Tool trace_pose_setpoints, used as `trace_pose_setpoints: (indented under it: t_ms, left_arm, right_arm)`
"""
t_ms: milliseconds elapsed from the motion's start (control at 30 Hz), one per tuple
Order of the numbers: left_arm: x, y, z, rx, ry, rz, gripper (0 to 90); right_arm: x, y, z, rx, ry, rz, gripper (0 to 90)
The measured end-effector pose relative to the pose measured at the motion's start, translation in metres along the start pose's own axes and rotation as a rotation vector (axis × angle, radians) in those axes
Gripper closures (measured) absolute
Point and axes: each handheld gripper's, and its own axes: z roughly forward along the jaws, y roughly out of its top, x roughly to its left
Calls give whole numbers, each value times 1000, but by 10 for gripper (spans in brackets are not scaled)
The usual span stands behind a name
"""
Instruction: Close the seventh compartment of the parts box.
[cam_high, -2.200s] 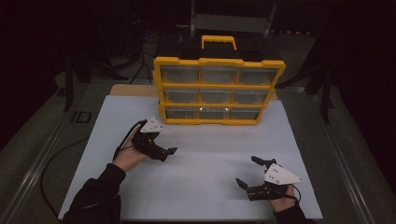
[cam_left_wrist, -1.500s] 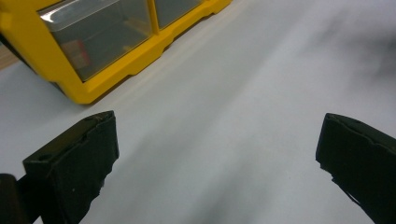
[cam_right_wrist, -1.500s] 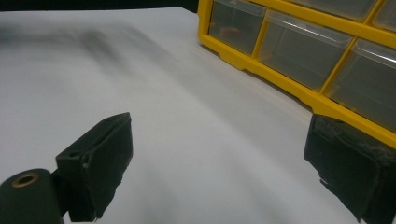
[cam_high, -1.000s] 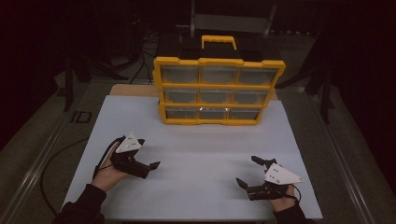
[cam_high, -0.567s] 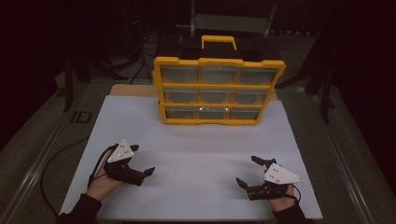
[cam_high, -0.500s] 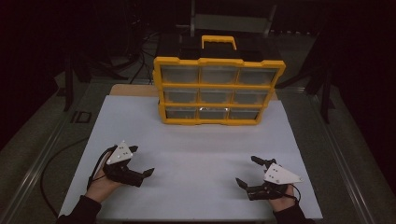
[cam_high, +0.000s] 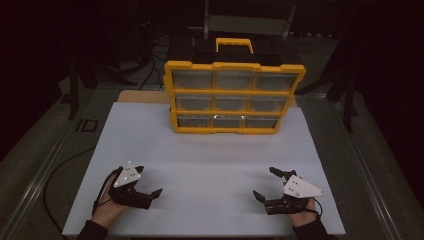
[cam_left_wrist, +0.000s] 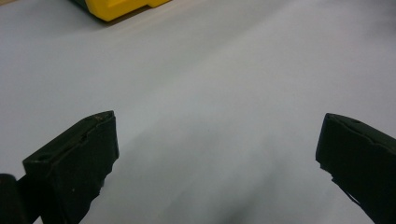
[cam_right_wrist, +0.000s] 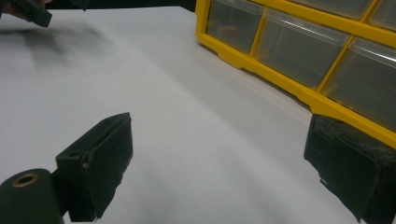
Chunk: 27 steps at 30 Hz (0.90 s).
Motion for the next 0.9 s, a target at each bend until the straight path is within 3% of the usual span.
trace_pose_setpoints:
  t_ms: [433,600,900]
  left_arm:
    - [1,-7,3,-6,79,10,0]
    - [4,-9,2,-24,118,11,0]
    - [3,-9,2,-48,145,16,0]
  right_arm:
    - [0,0,0,0,3,-11,83]
    - [-1,-1,1,3,6,5,83]
    - [-1,-4,4,17,13,10,83]
